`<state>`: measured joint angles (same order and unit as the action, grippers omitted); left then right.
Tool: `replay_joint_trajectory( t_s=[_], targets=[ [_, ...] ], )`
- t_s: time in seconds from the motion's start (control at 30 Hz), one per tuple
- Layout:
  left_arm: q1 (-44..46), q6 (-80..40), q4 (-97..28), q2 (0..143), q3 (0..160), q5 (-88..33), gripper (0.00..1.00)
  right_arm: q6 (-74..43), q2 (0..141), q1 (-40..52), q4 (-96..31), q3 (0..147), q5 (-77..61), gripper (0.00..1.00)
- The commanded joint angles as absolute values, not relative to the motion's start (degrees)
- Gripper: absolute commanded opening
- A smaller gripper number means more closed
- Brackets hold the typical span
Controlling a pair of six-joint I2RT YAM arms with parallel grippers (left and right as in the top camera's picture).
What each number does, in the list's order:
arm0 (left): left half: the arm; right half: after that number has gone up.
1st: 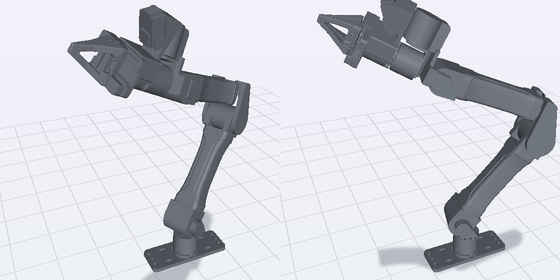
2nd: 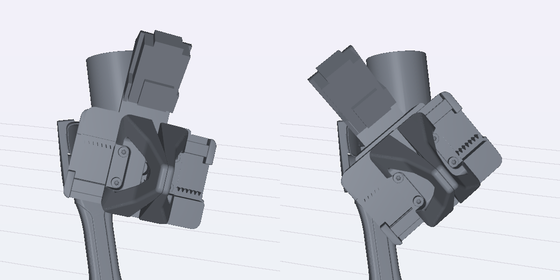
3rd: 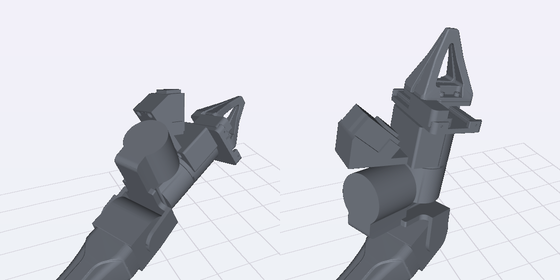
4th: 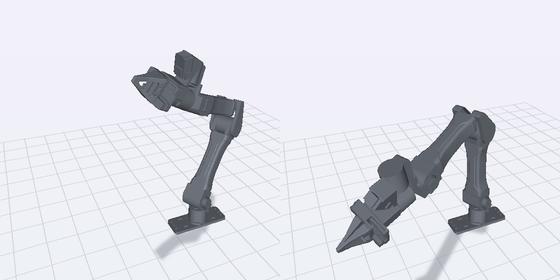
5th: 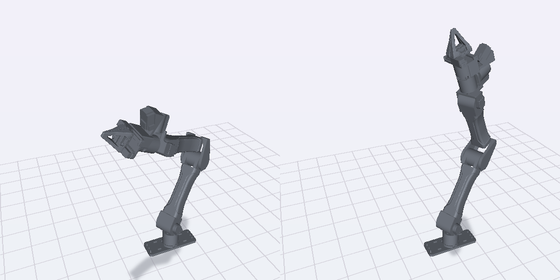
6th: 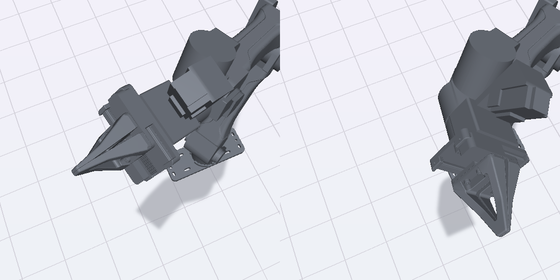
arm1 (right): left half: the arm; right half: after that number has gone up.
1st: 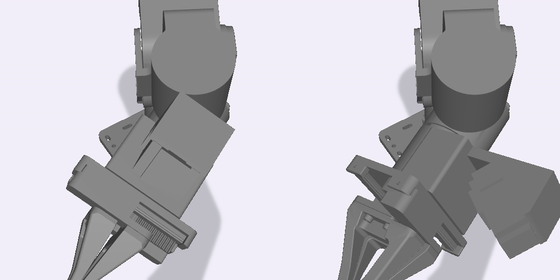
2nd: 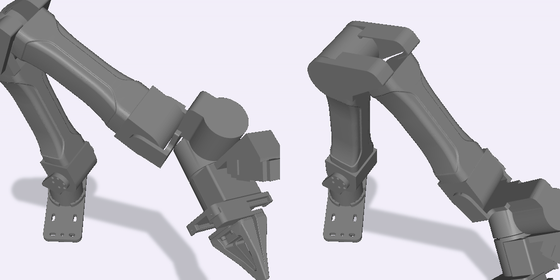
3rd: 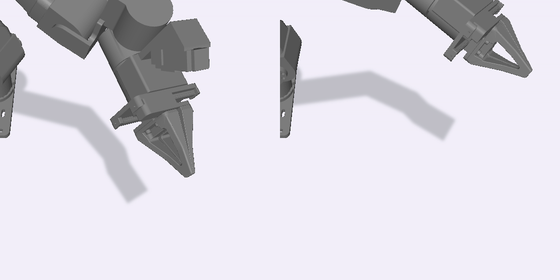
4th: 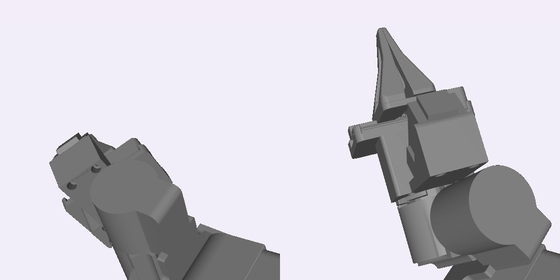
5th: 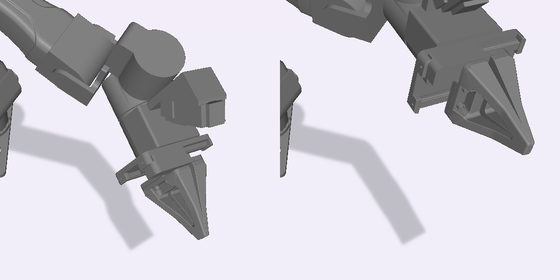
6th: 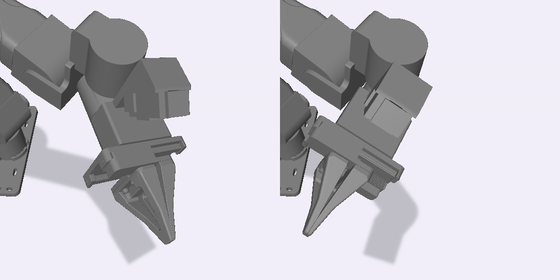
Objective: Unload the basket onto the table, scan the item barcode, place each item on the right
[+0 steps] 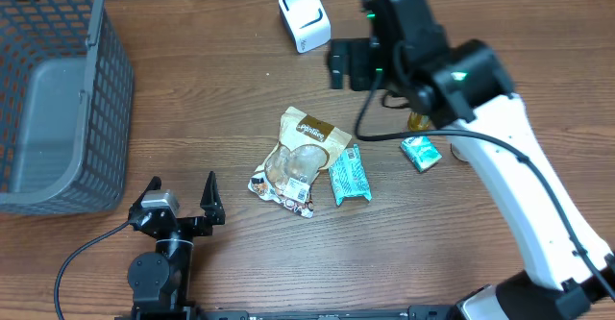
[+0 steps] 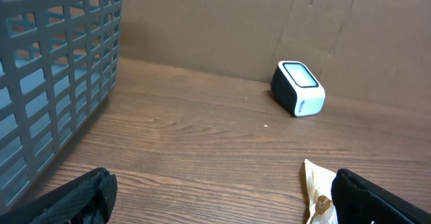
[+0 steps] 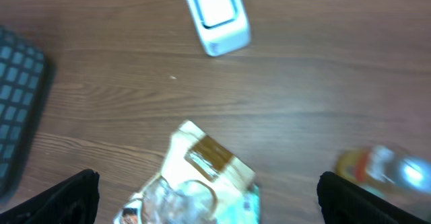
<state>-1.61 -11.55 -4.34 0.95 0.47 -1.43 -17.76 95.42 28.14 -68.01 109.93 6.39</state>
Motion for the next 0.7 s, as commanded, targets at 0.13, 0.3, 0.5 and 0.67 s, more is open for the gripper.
replay_joint_trajectory(
  t_s=[0.13, 0.3, 0.5, 0.67],
  targets=[
    [-1.4, -10.3, -4.5, 0.3, 0.3, -1.1, 0.99, -17.6, 89.8, 25.3, -72.5, 109.3, 7.1, 1.00],
    [-1.4, -10.3, -4.5, 0.3, 0.3, -1.1, 0.99, -17.6, 80.6, 25.3, -63.7, 96.3, 8.1, 1.00],
    [-1.4, -10.3, -4.5, 0.3, 0.3, -1.1, 1.00, -17.6, 67.8, 25.2, -50.9, 76.4, 8.2, 1.00],
    [-1.4, -10.3, -4.5, 0.3, 0.3, -1.1, 1.00, -17.6, 57.5, 24.0, -48.2, 63.1, 8.1, 1.00]
  ],
)
